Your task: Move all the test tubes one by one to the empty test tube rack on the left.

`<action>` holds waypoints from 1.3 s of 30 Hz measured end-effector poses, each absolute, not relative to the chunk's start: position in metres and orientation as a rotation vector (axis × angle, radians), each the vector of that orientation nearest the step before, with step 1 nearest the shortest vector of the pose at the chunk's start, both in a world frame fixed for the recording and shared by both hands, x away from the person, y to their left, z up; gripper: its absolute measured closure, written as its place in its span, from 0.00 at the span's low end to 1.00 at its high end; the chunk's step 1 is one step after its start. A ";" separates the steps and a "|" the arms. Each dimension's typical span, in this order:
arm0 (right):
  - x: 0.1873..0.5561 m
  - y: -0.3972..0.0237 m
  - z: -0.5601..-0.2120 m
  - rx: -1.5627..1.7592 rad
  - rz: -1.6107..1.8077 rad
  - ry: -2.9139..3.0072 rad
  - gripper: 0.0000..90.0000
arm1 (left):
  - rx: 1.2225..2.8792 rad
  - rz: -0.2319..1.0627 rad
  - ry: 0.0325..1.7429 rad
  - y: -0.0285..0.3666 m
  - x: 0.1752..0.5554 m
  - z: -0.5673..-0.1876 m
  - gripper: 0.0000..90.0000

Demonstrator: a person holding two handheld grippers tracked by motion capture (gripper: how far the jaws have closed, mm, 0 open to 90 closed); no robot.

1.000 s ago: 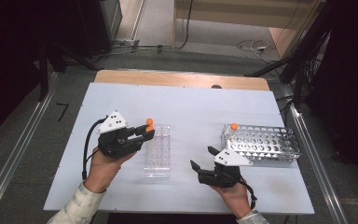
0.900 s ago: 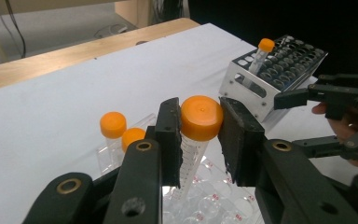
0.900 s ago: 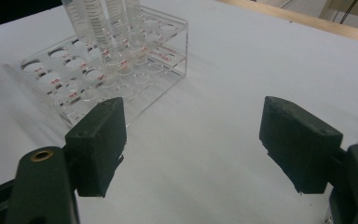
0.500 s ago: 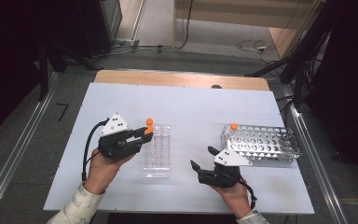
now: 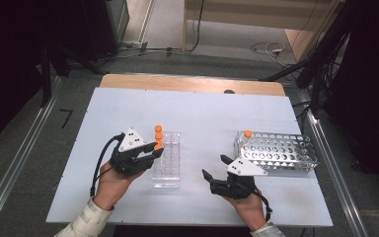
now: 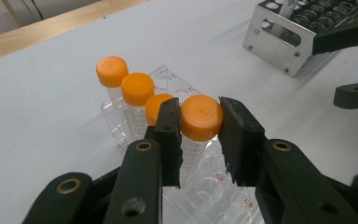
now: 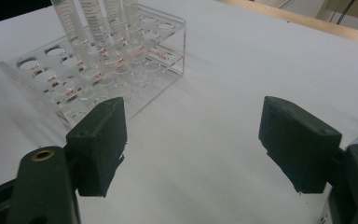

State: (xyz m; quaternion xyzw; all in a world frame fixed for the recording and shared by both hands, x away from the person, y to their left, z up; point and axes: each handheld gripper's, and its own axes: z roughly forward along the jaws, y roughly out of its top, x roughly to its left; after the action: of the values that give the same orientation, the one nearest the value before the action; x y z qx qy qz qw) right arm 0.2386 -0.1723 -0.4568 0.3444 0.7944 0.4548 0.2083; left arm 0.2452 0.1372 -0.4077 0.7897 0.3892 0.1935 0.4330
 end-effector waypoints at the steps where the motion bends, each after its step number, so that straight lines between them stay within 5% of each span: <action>1: 0.239 -0.172 -0.457 0.957 1.265 2.212 0.24 | 1.969 0.484 0.968 0.137 0.245 -0.408 0.78; 19: 0.239 -0.174 -0.456 0.959 1.264 2.202 0.24 | 1.889 0.446 0.937 0.140 0.242 -0.405 0.62; 32: 0.244 -0.187 -0.451 0.991 1.263 2.147 0.25 | 1.843 0.397 0.928 0.130 0.243 -0.409 0.29; 39: 0.255 -0.204 -0.446 1.057 1.238 2.047 0.25 | 1.817 0.428 0.963 0.133 0.244 -0.410 0.26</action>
State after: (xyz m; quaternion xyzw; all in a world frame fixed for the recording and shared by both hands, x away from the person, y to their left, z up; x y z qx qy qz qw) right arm 0.2549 -0.2042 -0.4461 0.3903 0.7557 0.4570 0.2601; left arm 0.2436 0.1326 -0.4099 0.7504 0.3977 0.1769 0.4974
